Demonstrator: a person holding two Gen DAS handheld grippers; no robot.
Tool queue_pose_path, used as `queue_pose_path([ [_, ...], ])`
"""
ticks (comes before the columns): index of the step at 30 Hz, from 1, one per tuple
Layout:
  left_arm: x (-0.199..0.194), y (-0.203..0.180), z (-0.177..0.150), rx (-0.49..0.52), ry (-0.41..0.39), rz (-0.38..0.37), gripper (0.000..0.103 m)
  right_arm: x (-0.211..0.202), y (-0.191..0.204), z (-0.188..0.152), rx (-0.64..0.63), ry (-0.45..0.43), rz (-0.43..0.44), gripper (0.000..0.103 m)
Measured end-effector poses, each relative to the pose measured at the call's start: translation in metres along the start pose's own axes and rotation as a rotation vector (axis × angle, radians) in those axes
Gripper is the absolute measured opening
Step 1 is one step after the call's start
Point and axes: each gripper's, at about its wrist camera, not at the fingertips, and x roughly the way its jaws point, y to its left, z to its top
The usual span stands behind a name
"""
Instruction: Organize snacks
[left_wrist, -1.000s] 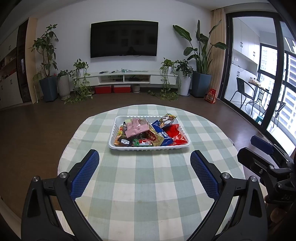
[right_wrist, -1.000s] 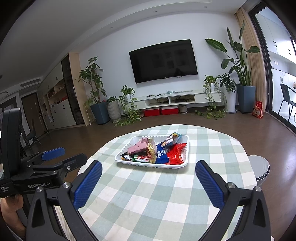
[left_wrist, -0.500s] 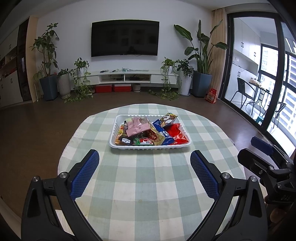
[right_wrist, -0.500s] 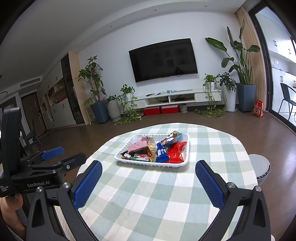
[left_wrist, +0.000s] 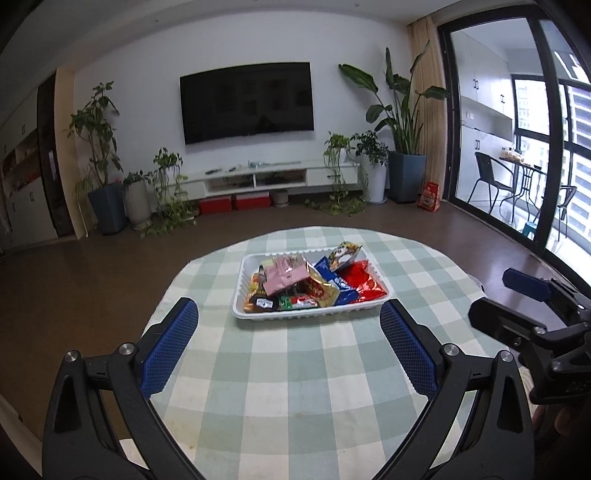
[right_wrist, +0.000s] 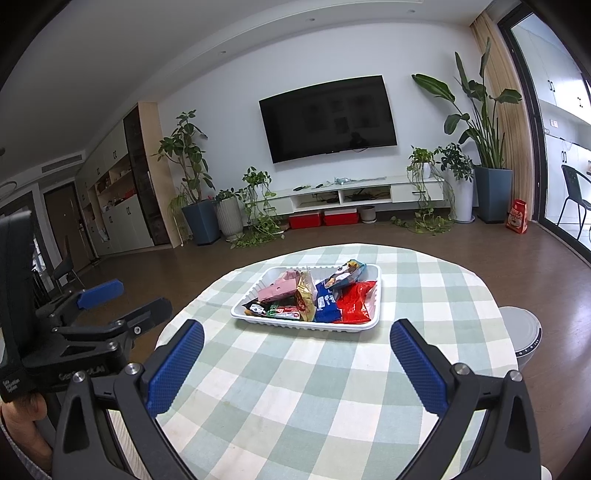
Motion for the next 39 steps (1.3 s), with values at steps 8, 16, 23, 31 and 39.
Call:
queue_pose_path([
  [8, -0.001, -0.003, -0.002, -0.044, -0.004, -0.028, 0.100, 0.006, 0.005, -0.011, -0.006, 0.011, 0.005, 0.103],
  [16, 0.010, 0.004, -0.004, -0.071, 0.020, -0.031, 0.100, 0.010, 0.004, -0.007, -0.004, 0.025, 0.010, 0.103],
  [23, 0.017, 0.012, -0.007, -0.119, 0.028, -0.081, 0.100, 0.011, 0.004, -0.007, -0.004, 0.029, 0.012, 0.103],
  [31, 0.022, 0.014, -0.011, -0.107, 0.036, 0.003, 0.100, 0.012, 0.005, -0.007, -0.004, 0.032, 0.014, 0.103],
  [39, 0.027, 0.018, -0.014, -0.105, 0.051, 0.043, 0.100, 0.011, 0.004, -0.005, -0.001, 0.035, 0.014, 0.103],
])
